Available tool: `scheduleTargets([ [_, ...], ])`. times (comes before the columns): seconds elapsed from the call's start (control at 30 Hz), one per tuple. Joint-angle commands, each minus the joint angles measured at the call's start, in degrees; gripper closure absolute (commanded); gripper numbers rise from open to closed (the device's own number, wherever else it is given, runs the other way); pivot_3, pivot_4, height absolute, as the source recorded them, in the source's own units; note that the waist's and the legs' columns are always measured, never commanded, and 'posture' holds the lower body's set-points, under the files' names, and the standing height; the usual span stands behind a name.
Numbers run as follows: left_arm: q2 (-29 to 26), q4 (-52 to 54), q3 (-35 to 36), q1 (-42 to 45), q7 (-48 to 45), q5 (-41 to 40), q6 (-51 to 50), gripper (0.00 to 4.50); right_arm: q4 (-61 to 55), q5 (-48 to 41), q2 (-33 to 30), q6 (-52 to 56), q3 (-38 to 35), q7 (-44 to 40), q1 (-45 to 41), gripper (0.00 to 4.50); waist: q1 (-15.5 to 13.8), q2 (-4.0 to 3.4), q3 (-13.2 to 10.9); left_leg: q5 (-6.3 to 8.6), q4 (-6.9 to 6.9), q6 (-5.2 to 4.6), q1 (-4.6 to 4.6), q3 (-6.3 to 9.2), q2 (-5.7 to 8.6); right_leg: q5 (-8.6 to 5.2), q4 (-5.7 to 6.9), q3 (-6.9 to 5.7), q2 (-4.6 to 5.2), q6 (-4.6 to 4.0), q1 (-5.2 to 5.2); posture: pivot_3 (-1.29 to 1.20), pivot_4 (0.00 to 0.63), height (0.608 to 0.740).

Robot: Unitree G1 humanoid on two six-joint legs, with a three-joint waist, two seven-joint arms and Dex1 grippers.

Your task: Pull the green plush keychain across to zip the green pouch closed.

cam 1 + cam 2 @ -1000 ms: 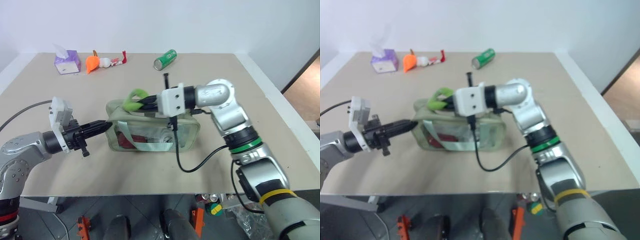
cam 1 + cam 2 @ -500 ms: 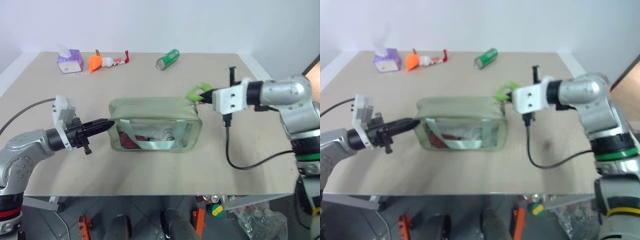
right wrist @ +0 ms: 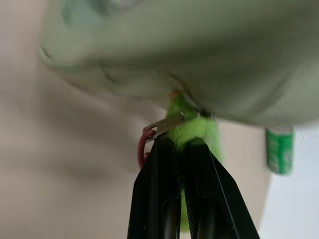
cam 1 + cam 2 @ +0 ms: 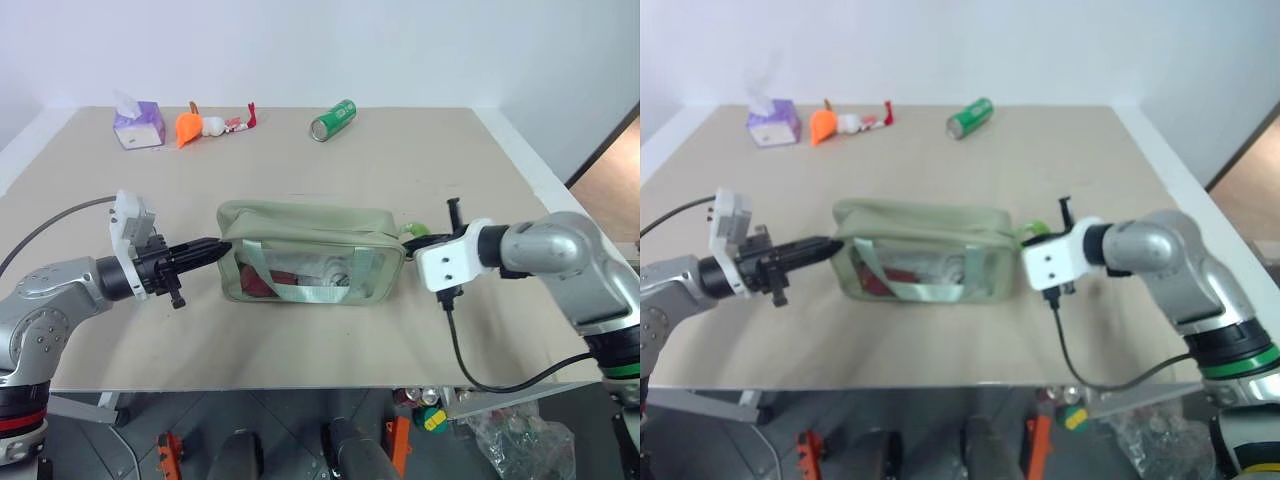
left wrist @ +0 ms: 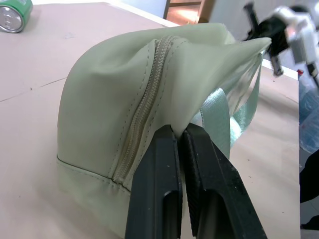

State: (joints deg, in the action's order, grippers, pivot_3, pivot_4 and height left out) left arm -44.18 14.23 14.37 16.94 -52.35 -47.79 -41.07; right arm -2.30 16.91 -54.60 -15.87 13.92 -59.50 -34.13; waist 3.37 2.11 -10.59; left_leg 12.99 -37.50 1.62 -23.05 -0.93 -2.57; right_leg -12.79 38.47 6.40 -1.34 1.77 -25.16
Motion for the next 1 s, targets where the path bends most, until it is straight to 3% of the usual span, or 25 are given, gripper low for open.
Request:
scheduleTargets([
  [0.03,-0.31,0.59,0.19,-1.44,0.66,0.34,-0.97,4.5,0.23,0.76,-0.16,-1.15,0.6,-0.61,0.36,4.42,-0.01,0.01,0.01,0.0,0.0,0.0,0.0,0.0,0.0,0.0,0.0,0.0,0.0,0.0,0.01,0.0,0.15,0.74],
  [0.33,-0.28,1.4,0.5,-2.07,1.41,-0.28,-1.34,4.5,7.34,0.32,0.78,-1.53,-1.11,0.63,-5.61,4.42,0.01,0.01,0.01,-0.01,-0.02,0.0,0.1,-0.03,-0.01,0.02,0.0,0.01,-0.01,-0.04,0.08,0.0,0.15,0.74],
  [0.57,-0.19,0.89,0.29,-1.57,1.18,-0.13,-1.24,4.5,8.9,-14.79,0.2,8.92,-9.84,-3.74,-12.9,4.42,-0.01,0.01,0.0,0.0,0.04,-0.01,0.09,-0.02,-0.01,0.03,0.0,0.02,-0.02,-0.01,0.06,0.0,0.15,0.74],
  [0.8,-0.05,0.53,-0.06,-1.1,0.99,0.09,-1.14,4.5,5.01,-11.34,-3.5,10.07,-7.66,-5.66,-5.01,4.42,-0.59,0.0,0.0,0.05,0.1,-0.06,0.0,0.06,0.0,-0.01,-0.04,-0.03,-0.02,0.15,0.04,0.0,0.15,0.74],
  [1.0,-0.45,0.22,-0.05,-0.62,0.55,0.08,-1.31,4.5,3.49,-3.25,-0.24,5.55,-0.99,-1.65,0.45,4.42,-0.57,0.0,0.03,0.04,0.07,-0.05,0.04,0.04,-0.02,0.03,-0.02,-0.03,-0.04,0.12,0.03,0.0,0.15,0.74],
])
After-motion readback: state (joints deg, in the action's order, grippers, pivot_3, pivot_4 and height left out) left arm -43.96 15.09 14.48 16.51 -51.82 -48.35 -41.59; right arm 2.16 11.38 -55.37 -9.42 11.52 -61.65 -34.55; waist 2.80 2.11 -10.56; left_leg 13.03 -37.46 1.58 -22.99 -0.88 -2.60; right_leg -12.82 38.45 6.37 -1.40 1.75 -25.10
